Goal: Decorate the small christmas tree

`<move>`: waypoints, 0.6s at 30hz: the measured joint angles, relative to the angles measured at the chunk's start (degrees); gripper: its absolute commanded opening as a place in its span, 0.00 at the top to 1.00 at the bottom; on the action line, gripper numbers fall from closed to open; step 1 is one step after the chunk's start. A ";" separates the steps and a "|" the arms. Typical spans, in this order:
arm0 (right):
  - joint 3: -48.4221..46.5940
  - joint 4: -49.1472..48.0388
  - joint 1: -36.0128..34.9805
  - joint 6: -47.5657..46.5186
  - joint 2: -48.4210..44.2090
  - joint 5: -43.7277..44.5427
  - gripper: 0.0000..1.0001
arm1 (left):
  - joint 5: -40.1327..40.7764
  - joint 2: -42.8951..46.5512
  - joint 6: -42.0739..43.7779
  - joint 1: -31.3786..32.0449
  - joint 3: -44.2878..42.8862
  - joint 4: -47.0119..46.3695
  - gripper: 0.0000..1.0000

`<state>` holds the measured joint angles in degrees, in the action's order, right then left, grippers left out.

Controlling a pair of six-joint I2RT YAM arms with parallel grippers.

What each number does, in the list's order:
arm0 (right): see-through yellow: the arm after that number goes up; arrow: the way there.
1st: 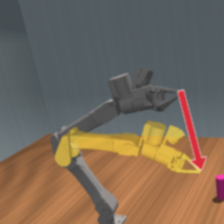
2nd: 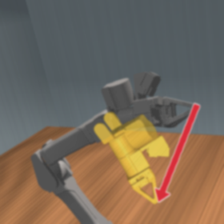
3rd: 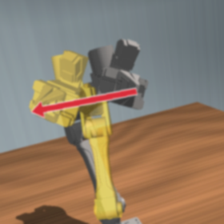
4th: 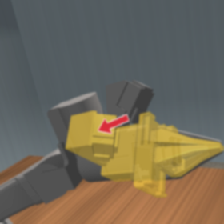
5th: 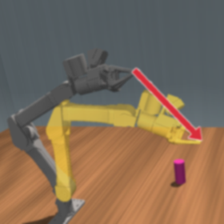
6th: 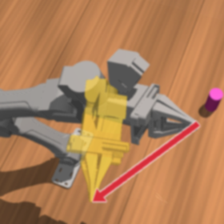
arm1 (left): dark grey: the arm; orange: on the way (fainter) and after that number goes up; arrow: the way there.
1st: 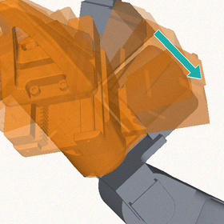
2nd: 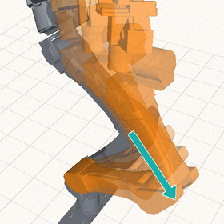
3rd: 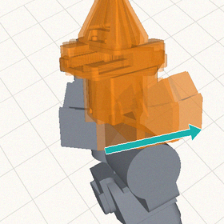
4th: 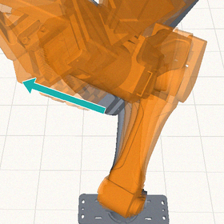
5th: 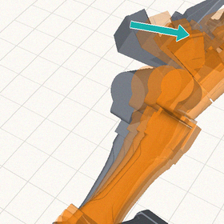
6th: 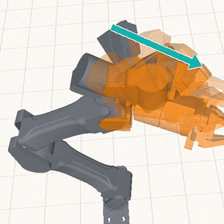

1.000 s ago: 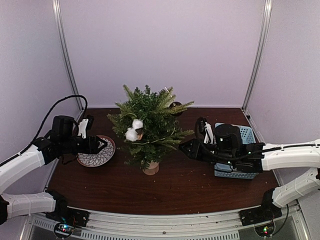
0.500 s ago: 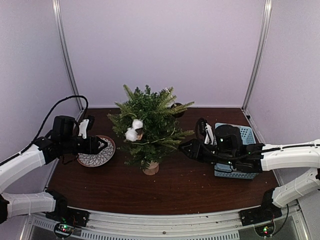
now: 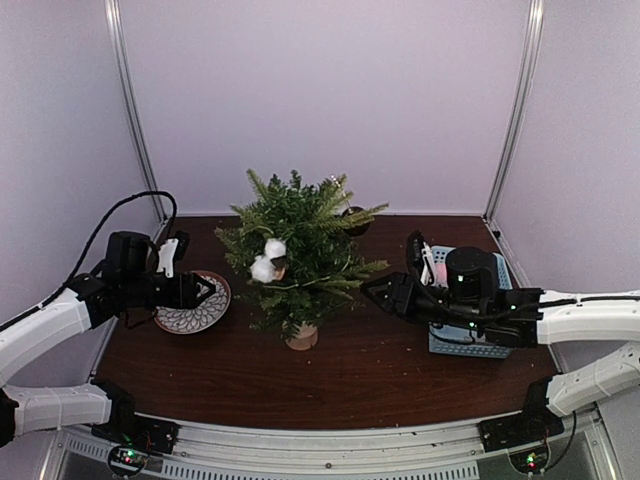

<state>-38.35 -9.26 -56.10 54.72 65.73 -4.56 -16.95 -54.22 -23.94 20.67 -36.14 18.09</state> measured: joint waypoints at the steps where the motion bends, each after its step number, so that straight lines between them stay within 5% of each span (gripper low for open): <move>1: 0.02 0.13 0.00 0.00 -0.33 0.04 0.48 | 0.00 0.00 0.02 0.00 0.00 0.00 0.48; 14: 1.11 -5.25 0.00 2.27 6.88 -3.87 0.66 | -0.46 -0.46 0.04 0.00 0.00 0.02 0.48; 18: 2.43 -7.93 0.00 3.15 7.04 -4.76 0.58 | -0.46 -0.26 0.09 0.00 0.00 0.07 0.48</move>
<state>-35.92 -17.19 -56.10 57.87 72.77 -9.32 -17.41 -54.48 -23.86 20.67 -36.14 18.15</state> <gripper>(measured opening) 0.348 0.523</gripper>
